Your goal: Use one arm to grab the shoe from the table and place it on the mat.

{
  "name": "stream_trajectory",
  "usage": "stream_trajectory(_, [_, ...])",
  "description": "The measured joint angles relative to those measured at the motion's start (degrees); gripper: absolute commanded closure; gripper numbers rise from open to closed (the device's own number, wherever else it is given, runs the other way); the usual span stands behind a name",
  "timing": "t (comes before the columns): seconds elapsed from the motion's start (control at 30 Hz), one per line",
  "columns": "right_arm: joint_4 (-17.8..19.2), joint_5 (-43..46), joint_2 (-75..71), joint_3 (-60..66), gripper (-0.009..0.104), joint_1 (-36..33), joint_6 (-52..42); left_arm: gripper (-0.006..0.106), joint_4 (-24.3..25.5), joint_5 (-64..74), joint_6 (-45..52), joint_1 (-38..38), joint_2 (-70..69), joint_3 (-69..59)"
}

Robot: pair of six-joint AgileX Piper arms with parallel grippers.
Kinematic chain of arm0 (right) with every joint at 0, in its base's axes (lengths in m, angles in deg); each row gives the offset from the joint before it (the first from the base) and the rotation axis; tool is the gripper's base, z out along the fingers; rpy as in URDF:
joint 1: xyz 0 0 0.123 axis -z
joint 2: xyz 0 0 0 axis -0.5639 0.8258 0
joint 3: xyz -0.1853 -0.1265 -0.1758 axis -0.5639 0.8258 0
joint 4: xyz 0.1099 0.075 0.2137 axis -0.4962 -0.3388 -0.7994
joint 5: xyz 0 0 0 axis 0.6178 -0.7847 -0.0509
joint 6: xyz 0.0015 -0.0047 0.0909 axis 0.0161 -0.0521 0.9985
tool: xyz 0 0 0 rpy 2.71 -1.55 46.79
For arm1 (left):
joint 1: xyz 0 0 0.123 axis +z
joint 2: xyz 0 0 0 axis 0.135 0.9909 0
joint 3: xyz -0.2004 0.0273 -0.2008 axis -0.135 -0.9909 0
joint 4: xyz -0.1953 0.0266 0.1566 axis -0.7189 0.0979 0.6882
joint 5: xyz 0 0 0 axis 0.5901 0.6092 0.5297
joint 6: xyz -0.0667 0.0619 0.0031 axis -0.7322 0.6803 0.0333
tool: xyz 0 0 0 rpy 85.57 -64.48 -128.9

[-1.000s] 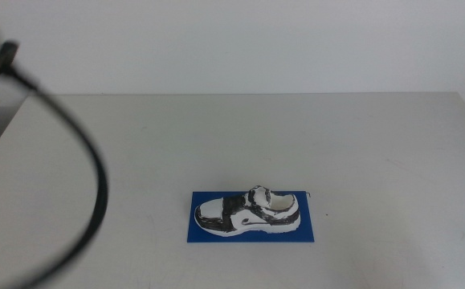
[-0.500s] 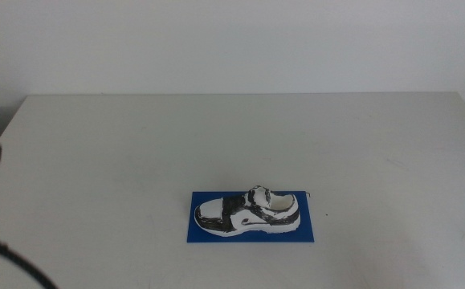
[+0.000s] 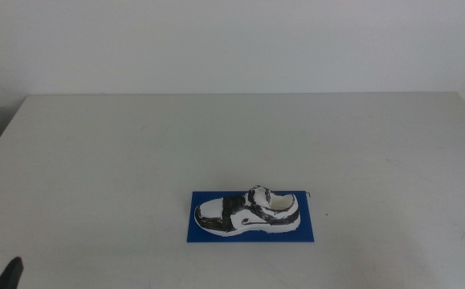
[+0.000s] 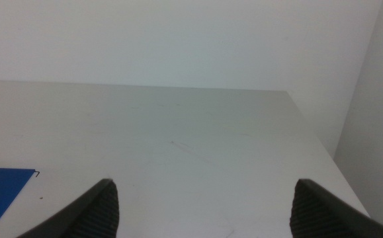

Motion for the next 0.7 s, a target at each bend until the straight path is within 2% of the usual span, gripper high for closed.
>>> stream_trajectory(0.4, [0.0,0.0,0.0,0.0,0.029,0.0,0.0,0.018,-0.78,1.29,-1.3,6.82,-0.62,-1.36])
stream_trajectory(0.7, [0.0,0.0,0.0,0.0,0.029,0.0,0.0,0.018,-3.22,1.29,-1.3,11.01,-0.62,-1.36])
